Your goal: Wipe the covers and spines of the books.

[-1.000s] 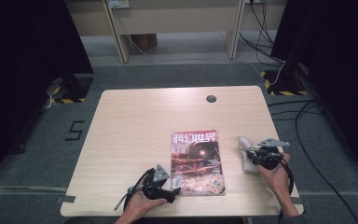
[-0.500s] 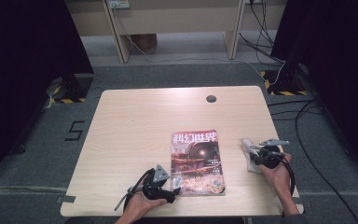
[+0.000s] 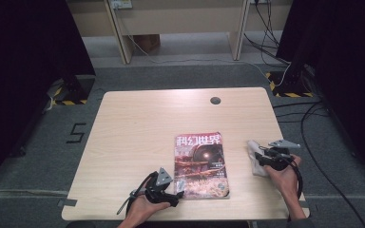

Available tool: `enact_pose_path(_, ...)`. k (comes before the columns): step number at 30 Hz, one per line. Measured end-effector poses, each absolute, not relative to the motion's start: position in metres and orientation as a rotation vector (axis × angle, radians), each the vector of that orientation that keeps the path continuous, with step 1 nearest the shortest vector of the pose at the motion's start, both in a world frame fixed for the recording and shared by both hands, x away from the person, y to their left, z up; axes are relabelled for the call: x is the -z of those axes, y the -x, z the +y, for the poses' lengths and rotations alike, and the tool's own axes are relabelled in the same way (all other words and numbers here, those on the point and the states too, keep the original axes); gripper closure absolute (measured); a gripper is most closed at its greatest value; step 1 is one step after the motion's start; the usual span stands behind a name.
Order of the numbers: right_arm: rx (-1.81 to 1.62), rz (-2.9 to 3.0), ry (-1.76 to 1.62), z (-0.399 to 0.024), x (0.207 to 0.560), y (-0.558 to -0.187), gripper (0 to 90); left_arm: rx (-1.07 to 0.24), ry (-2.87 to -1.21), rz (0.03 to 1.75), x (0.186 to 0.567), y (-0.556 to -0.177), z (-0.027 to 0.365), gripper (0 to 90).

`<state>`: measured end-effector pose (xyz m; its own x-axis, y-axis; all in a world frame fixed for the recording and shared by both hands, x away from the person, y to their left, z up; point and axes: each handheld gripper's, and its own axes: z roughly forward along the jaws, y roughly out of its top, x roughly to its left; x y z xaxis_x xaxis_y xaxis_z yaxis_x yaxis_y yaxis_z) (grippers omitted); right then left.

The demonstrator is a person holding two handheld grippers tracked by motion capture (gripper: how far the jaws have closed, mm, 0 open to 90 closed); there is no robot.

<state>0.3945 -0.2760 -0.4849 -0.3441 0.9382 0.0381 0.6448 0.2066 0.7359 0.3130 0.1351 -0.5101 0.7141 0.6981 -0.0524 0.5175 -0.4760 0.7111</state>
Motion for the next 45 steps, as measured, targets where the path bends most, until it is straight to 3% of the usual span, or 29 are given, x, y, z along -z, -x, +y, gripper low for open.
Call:
enact_pose_path(10,-1.072,2.128,-1.35,-0.243,0.471,-0.388,46.7,-0.328,-2.174,0.896,0.509,-0.309,0.131,22.0)
enact_pose_path(29,-1.088,2.361,-1.244,-0.174,0.493,-0.4,43.1,-0.335,-2.178,0.884,0.51,-0.309,0.129,20.8)
enact_pose_path(45,-1.039,2.391,-1.281,-0.155,0.503,-0.411,38.7,-0.335,-2.185,0.854,0.511,-0.305,0.126,21.0)
